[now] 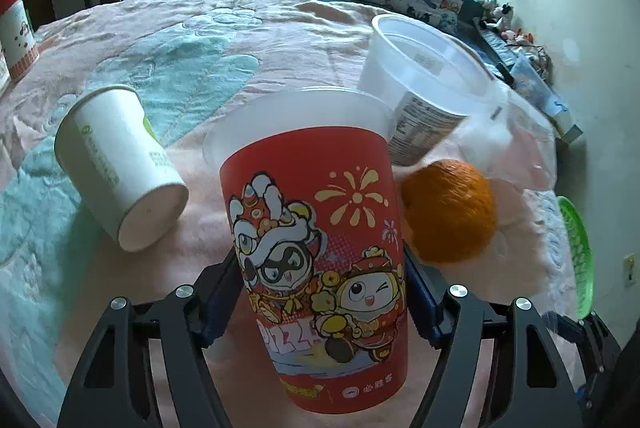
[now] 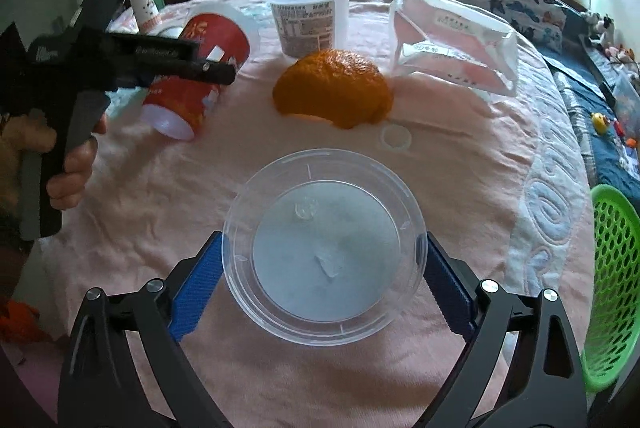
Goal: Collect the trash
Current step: 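Grasp the red printed cup with the left tool while the right tool grasps the clear round lid, then carry the clear lid over the basket and open the right tool while the left tool carries the red cup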
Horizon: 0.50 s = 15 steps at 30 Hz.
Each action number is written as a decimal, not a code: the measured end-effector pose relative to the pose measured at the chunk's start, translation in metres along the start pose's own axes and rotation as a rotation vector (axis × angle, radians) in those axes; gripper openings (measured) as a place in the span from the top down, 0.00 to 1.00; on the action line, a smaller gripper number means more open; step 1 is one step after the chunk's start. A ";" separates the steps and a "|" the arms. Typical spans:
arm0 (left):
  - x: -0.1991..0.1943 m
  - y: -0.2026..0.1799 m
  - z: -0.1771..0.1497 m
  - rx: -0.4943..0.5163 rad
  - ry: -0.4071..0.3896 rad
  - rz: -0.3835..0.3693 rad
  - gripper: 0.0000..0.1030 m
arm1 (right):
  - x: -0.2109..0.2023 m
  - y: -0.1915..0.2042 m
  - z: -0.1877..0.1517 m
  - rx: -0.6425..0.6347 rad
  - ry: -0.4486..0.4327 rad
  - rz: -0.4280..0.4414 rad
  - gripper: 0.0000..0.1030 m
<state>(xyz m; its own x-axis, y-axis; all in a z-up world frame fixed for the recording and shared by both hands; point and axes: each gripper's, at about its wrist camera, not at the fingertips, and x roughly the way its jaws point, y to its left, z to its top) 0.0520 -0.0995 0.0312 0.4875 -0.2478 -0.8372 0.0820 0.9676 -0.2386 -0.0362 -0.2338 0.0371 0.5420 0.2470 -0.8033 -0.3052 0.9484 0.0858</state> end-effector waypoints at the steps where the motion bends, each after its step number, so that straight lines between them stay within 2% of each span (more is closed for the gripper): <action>1: -0.003 0.000 -0.002 0.004 -0.004 -0.004 0.33 | -0.002 -0.002 0.001 0.004 -0.004 0.002 0.10; 8: -0.032 -0.012 -0.013 0.040 -0.039 -0.062 0.33 | -0.031 -0.024 -0.009 0.068 -0.062 0.005 0.10; 15: -0.060 -0.052 -0.021 0.134 -0.087 -0.148 0.33 | -0.061 -0.068 -0.023 0.174 -0.110 -0.080 0.10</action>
<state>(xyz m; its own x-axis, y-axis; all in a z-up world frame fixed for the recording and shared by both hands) 0.0001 -0.1360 0.0833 0.5344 -0.3886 -0.7506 0.2708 0.9200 -0.2835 -0.0665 -0.3178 0.0664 0.6442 0.1810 -0.7432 -0.1236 0.9835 0.1324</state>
